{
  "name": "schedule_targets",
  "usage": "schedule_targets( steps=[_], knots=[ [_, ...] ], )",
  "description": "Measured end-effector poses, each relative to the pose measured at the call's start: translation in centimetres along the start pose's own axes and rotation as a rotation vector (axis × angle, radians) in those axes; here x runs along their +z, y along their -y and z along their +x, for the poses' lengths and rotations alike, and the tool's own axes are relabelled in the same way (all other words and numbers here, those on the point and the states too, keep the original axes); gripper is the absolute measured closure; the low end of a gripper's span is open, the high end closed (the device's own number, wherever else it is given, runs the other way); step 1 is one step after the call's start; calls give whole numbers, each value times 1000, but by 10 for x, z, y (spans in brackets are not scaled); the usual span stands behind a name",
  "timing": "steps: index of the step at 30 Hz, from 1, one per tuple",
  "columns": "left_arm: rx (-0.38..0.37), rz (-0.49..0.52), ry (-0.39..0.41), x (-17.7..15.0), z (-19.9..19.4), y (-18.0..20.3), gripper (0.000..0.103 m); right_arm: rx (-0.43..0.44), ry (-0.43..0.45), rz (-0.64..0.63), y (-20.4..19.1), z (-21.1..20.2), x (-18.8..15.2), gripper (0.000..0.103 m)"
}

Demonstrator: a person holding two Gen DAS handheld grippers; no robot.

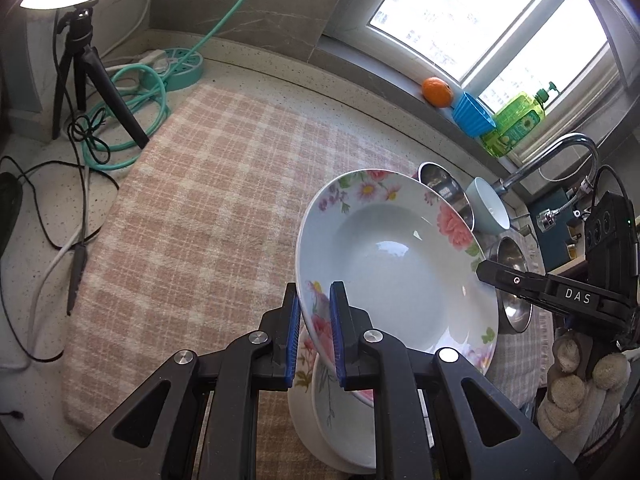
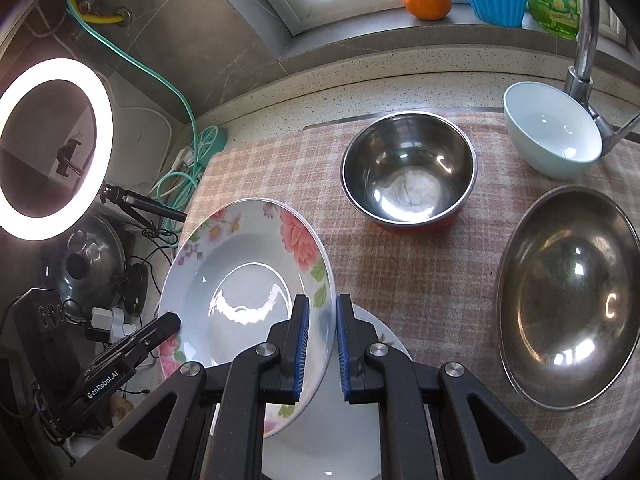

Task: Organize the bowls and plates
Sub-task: 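Carry the pink-rose plate over the plate stack and lower it on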

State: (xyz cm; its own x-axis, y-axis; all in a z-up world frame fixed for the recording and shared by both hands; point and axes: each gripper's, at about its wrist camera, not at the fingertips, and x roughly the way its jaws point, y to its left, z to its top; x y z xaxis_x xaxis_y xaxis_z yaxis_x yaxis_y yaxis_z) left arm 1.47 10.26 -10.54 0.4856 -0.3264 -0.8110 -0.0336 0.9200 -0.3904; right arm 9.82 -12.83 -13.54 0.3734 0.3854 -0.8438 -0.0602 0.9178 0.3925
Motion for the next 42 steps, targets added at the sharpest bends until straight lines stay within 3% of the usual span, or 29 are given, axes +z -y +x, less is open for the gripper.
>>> schedule_targets(
  steps=[16,42],
  knots=[
    [3,31,-53,-39,-3,16,90,3,-19,49,26,-7,-50,91],
    [27,66,-91,-60,8,17,91,-26,-65,57,37,6,-78,91]
  ],
)
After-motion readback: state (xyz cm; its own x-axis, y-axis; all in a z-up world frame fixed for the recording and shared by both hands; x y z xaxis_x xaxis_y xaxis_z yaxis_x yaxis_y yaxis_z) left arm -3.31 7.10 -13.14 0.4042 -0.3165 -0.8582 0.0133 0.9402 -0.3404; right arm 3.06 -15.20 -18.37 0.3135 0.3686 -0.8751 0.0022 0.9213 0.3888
